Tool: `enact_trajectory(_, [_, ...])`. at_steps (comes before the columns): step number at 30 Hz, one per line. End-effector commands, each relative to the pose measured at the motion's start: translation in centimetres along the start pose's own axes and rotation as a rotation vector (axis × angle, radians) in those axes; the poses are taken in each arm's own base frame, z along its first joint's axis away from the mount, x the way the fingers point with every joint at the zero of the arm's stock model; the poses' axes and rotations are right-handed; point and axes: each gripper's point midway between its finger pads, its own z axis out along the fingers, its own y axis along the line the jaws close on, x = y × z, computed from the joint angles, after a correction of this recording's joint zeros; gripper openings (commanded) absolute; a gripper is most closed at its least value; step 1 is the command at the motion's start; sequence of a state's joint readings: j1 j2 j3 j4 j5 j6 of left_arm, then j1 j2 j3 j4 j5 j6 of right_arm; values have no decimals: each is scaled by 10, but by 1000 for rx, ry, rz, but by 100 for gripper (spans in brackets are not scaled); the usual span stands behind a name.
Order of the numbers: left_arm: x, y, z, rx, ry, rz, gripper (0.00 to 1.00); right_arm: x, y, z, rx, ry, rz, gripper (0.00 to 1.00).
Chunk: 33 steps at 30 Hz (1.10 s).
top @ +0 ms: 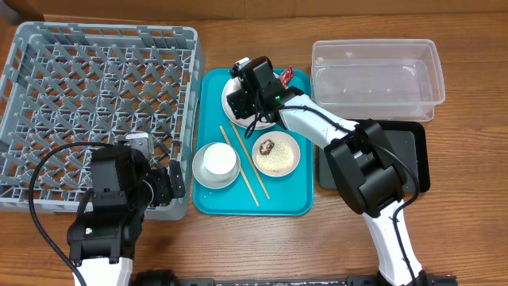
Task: Sort waste into correct bins and load items into the dishwasher
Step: 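Reach the right gripper to the white plate and grasp the tissue, then carry the tissue with the right gripper into the clear bin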
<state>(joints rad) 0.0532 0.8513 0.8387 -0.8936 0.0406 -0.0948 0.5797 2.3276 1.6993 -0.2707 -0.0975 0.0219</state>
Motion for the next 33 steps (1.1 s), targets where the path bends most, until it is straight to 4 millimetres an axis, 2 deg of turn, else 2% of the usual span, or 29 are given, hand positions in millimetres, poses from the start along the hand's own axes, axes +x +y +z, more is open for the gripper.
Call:
enact_trajectory(1, [-9, -1, -6, 4, -28, 7, 100, -10, -1, -1, 18, -25, -1, 53])
enact_trajectory(3, [-9, -1, -6, 4, -28, 7, 100, -10, -1, -1, 21, -23, -1, 46])
enact_trajectory(5, [-9, -1, -6, 4, -27, 7, 100, -10, -4, -2, 32, -24, 13, 29])
enact_trajectory(7, [-9, -1, -6, 4, -27, 7, 100, -11, -6, -3, 46, -24, 12, 18])
enact_trajectory(10, [-9, -1, -6, 4, -27, 7, 100, -18, -9, -15, 70, -31, 13, 11])
enact_trajectory(13, [-9, -1, -6, 4, -28, 8, 100, -35, -11, -40, 89, -55, 16, 4])
enact_trajectory(16, [-9, -1, -6, 3, -28, 8, 100, -53, -17, -74, 100, -80, 28, 4])
enact_trajectory(19, [-9, -1, -6, 4, -27, 7, 100, -68, -30, -112, 121, -104, 51, 4])
enact_trajectory(24, [-9, -1, -6, 4, -27, 7, 100, -78, -63, -168, 173, -115, 105, 4])
enact_trajectory(28, [-9, -1, -6, 4, -28, 7, 100, -63, -109, -201, 280, -75, 227, 4])
enact_trajectory(33, [-9, -1, -6, 4, -27, 7, 100, -27, -153, -209, 344, 32, 328, 7])
